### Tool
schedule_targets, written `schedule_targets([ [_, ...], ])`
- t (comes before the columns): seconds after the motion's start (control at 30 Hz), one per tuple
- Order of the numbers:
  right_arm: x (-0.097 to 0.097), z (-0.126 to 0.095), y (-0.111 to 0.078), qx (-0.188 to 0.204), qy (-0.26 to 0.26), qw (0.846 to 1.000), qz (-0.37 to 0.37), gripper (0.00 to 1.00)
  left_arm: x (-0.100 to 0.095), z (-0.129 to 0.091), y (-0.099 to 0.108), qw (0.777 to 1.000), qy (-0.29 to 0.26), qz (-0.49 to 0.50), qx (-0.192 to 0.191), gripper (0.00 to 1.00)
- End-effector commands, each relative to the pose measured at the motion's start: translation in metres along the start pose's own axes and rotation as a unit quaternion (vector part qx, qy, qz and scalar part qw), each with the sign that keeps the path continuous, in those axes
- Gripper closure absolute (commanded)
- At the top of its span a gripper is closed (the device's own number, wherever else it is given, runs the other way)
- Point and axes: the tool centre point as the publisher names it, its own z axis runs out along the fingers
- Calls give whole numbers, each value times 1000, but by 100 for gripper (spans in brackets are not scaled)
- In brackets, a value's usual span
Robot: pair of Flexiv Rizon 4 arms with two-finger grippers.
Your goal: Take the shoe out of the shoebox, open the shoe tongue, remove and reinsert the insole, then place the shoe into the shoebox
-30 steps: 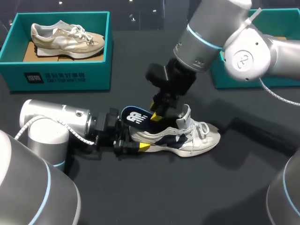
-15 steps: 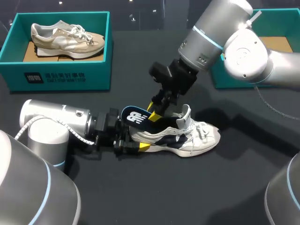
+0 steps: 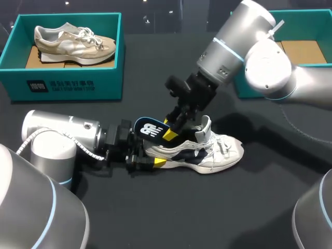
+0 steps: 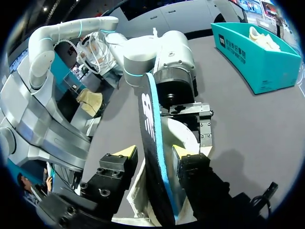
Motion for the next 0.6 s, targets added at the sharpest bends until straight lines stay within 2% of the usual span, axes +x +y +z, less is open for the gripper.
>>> schedule_targets([
  [0.03,-3,4,4,4,7,1000,-1,62,0,0,0,1000,-1,0,1,100],
  [0.13,-4,7,5,4,12,1000,-3,79,0,0,0,1000,-1,0,1,100],
  [0.17,-4,8,5,4,14,1000,-4,100,0,0,0,1000,-1,0,1,100],
  [0.4,5,12,8,6,16,1000,-10,100,0,0,0,1000,-1,0,1,100],
  [0.6,24,3,27,16,0,999,-35,100,0,0,0,1000,-1,0,1,100],
])
